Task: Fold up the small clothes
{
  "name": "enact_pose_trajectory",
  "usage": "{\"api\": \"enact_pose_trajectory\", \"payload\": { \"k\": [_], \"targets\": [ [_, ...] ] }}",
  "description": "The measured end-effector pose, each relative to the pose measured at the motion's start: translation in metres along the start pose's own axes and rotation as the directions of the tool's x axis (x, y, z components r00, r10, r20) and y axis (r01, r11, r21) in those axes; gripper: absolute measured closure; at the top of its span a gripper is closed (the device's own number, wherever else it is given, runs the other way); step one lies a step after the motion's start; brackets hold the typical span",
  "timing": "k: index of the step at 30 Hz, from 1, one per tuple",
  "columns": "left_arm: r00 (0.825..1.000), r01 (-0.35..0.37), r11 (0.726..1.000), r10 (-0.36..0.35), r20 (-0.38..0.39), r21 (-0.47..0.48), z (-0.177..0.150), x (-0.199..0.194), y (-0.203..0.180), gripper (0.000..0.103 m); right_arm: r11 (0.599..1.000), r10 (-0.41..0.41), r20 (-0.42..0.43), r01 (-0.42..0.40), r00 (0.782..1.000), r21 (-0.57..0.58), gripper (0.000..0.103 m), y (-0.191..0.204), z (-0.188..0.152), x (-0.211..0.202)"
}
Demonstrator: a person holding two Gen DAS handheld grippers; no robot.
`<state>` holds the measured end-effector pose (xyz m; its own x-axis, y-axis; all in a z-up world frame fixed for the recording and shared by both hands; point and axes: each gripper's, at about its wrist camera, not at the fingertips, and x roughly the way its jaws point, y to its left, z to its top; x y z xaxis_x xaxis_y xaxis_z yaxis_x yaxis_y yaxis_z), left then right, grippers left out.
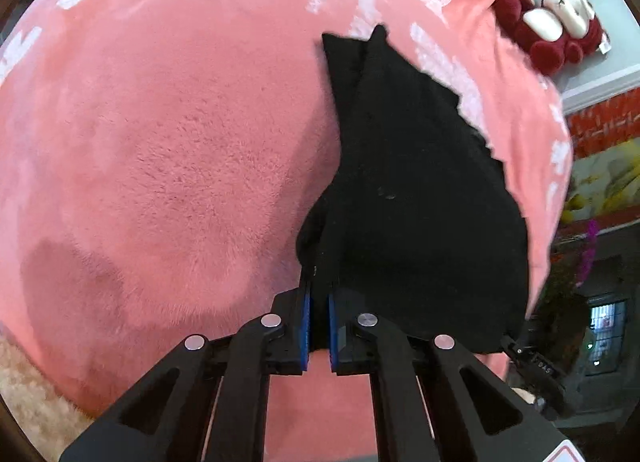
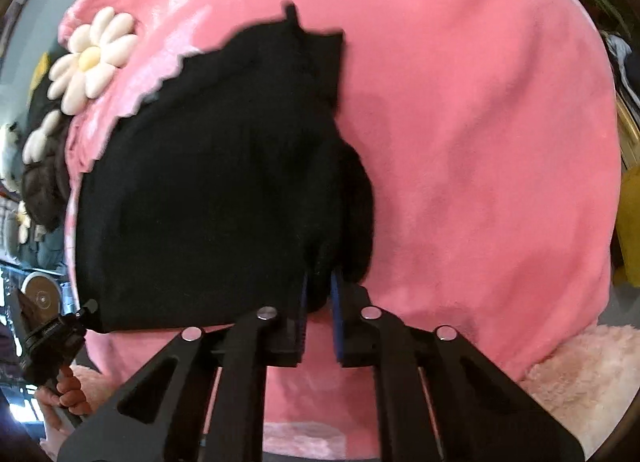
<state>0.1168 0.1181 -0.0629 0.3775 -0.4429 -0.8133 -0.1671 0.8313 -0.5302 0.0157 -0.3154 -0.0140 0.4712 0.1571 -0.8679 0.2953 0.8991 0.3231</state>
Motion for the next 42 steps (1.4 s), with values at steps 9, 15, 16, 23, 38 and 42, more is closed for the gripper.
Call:
{"api": "enact_pose_trajectory", "payload": {
  "k": [9,15,16,23,38,42],
  "targets": [
    [0.990,-0.119,0.991,0.123,-0.072,0.062,-0.004,0.014,-0.008,0.086,0.982,-0.161,-0.005,0.160,0.987,-0.097,0.087,0.008,0.004,0.001],
    [0.986,-0.149,0.988,0.151,-0.068,0.028,-0.006,0.018,-0.008,0.038,0.961,-0.130,0.107,0.152,0.986,-0.232,0.073,0.050,0.001,-0.018],
    [0.985,-0.160,0.987,0.162,-0.066,0.030,-0.006,0.020,-0.011,0.036,0.957,-0.125,0.103,0.147,0.987,-0.248,0.072,0.056,0.001,-0.015],
    [0.995,-0.087,0.996,0.087,-0.055,-0.014,0.002,0.026,-0.021,0.098,0.956,-0.077,0.058,0.090,0.995,-0.279,0.050,0.083,-0.005,0.009],
    [0.988,0.074,0.899,-0.126,0.092,0.433,-0.006,-0.043,-0.253,0.099,0.988,-0.036,0.087,0.048,0.996,-0.144,0.042,0.029,-0.008,-0.014],
    [0.998,0.063,0.847,-0.055,-0.030,0.527,-0.049,0.021,-0.310,0.095,0.997,-0.044,0.122,0.051,0.992,-0.058,0.038,0.001,0.003,-0.035]
  ]
}}
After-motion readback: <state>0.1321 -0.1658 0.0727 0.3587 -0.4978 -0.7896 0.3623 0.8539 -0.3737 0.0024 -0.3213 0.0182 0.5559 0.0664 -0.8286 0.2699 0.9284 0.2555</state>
